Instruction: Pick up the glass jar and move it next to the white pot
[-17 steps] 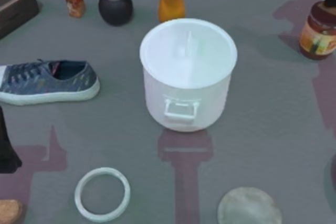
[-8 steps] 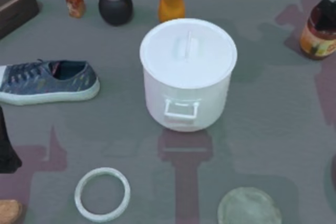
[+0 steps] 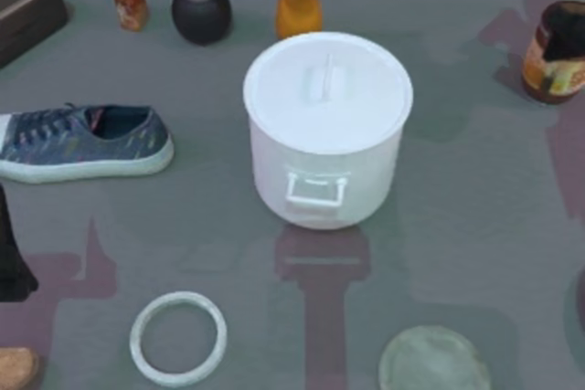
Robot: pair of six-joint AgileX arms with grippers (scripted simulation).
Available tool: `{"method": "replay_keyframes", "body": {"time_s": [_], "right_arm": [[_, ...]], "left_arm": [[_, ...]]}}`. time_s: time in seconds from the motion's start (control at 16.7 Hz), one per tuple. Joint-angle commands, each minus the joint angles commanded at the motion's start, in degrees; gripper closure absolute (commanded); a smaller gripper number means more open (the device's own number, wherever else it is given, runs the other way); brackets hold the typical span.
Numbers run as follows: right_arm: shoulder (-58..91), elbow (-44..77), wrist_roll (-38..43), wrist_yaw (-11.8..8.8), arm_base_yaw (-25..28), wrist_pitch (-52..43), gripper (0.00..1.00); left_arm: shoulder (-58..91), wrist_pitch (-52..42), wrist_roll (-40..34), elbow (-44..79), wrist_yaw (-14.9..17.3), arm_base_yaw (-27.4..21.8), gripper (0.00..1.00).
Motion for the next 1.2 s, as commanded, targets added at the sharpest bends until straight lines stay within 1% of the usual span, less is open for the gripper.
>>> {"method": "replay_keyframes", "body": {"time_s": [0.3, 0.6, 1.2], "right_arm": [[-0.2, -6.5, 0.6, 0.1, 0.6, 6.4, 0.0], [-0.2, -7.3, 0.7, 0.1, 0.7, 7.2, 0.0], [-0.2, -7.3, 0.7, 0.1, 0.7, 7.2, 0.75]], "left_arm": [[0.0, 0.0, 0.0, 0.0, 0.0, 0.0, 0.0], [0.0, 0.0, 0.0, 0.0, 0.0, 0.0, 0.0], [0.0, 0.0, 0.0, 0.0, 0.0, 0.0, 0.0]]}}
